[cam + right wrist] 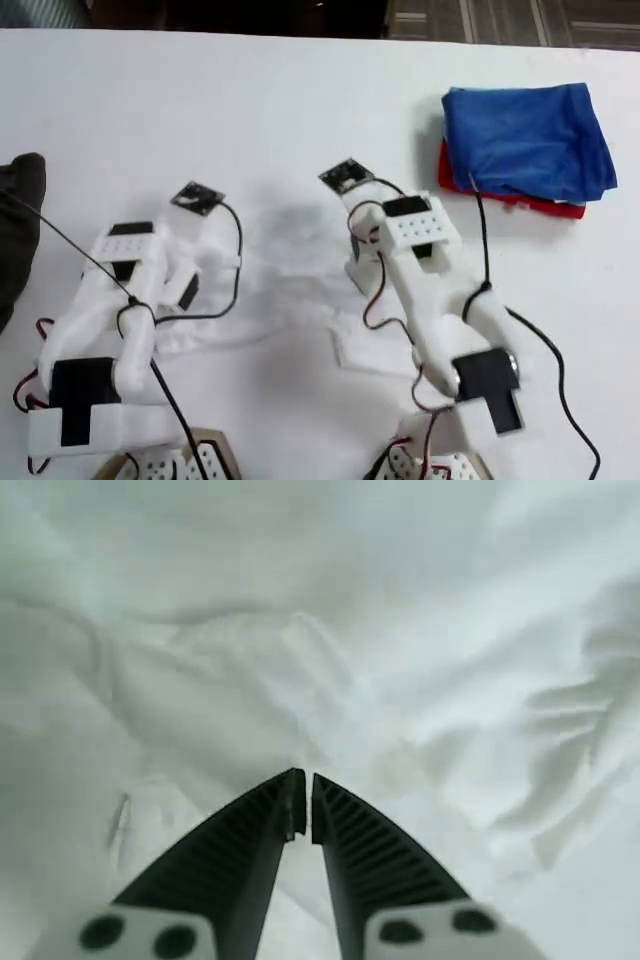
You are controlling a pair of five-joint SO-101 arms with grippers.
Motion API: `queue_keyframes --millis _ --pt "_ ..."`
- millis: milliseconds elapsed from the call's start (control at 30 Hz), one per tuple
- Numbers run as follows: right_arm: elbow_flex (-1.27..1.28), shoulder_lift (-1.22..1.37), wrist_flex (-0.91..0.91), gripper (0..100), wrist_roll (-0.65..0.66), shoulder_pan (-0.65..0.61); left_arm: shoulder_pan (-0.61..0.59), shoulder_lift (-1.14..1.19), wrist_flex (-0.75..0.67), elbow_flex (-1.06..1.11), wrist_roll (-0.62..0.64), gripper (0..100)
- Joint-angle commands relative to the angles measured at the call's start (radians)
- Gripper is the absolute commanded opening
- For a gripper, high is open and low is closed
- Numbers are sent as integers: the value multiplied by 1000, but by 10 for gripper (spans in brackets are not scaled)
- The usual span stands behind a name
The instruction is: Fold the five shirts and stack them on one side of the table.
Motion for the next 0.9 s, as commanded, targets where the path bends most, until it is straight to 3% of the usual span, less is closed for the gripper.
queue_keyframes --millis 0,200,433,633,867 --pt "28 -154 47 19 52 -7 3 0 32 35 14 27" --pt "23 -263 -93 19 54 -24 5 0 34 35 15 27" --pt "-49 -64 -249 20 -26 -174 3 0 26 42 17 27" --pt "-196 168 -228 19 -26 -196 3 0 26 42 17 27" --pt "-224 236 -18 19 -20 -228 -28 -100 -35 116 54 27"
